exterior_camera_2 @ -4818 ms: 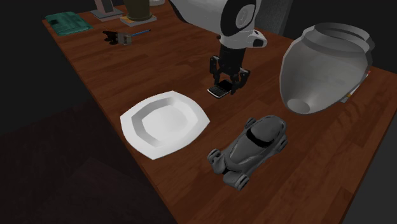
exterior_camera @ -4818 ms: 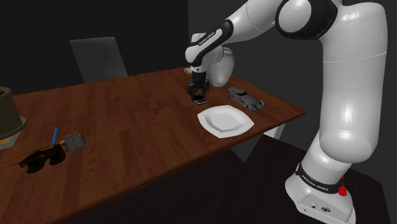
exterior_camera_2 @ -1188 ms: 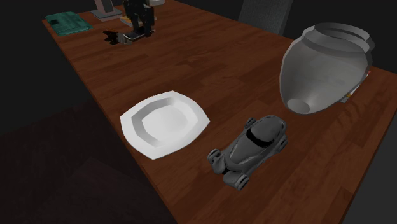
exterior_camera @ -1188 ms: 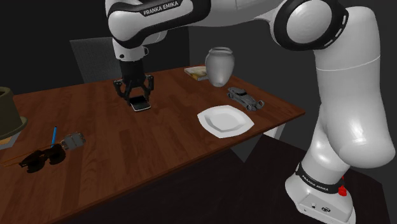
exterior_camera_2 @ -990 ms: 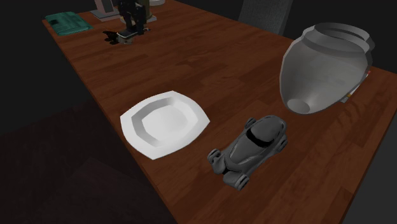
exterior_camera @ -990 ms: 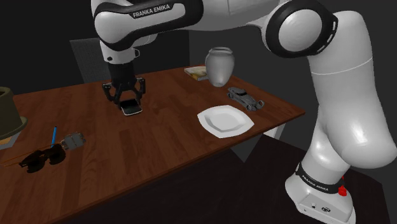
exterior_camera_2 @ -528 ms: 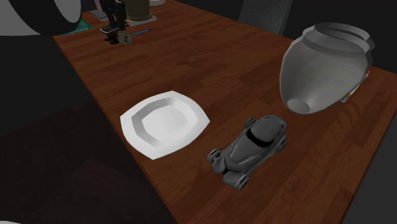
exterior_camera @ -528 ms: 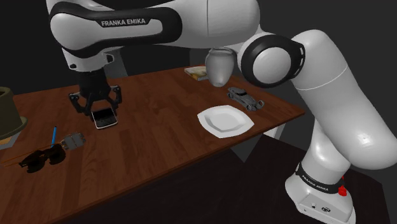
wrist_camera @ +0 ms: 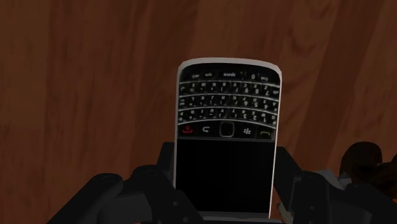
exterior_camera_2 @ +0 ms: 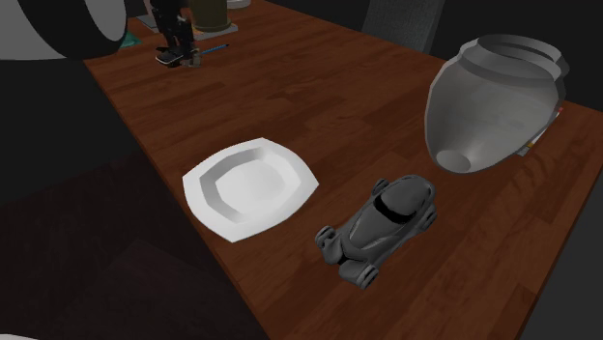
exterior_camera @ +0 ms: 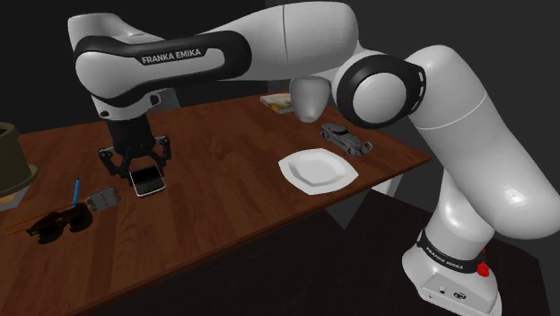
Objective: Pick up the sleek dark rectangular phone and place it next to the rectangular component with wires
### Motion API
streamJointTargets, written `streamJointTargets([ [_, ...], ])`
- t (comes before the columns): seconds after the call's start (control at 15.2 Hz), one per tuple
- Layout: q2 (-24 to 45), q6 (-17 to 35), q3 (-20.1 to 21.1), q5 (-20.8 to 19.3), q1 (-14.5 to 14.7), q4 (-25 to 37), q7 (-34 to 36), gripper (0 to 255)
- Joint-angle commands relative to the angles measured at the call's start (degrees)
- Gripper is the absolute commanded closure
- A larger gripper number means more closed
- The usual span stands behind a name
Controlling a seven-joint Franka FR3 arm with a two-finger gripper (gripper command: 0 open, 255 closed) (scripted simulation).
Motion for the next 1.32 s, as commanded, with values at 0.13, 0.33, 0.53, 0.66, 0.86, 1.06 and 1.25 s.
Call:
streamJointTargets([
  [0.13, -0.25, 3.36, 0.0, 0.02, -0.12, -3.58, -0.03, 255],
  [0.33, -0.2, 5.63, -0.01, 0.01, -0.21, -5.8, -0.08, 255],
  [0.53, 0.05, 7.77, -0.04, 0.0, -0.28, -7.7, -0.13, 255],
  [0.66, 0.3, 9.14, -0.06, -0.02, -0.31, -8.82, -0.16, 255],
  [0.86, 0.78, 11.12, -0.09, -0.05, -0.35, -10.33, -0.21, 255],
  [1.06, 0.88, 11.4, -0.1, -0.06, -0.35, -10.5, -0.22, 255],
  [1.25, 0.88, 11.4, -0.1, -0.06, -0.35, -10.5, -0.22, 255],
])
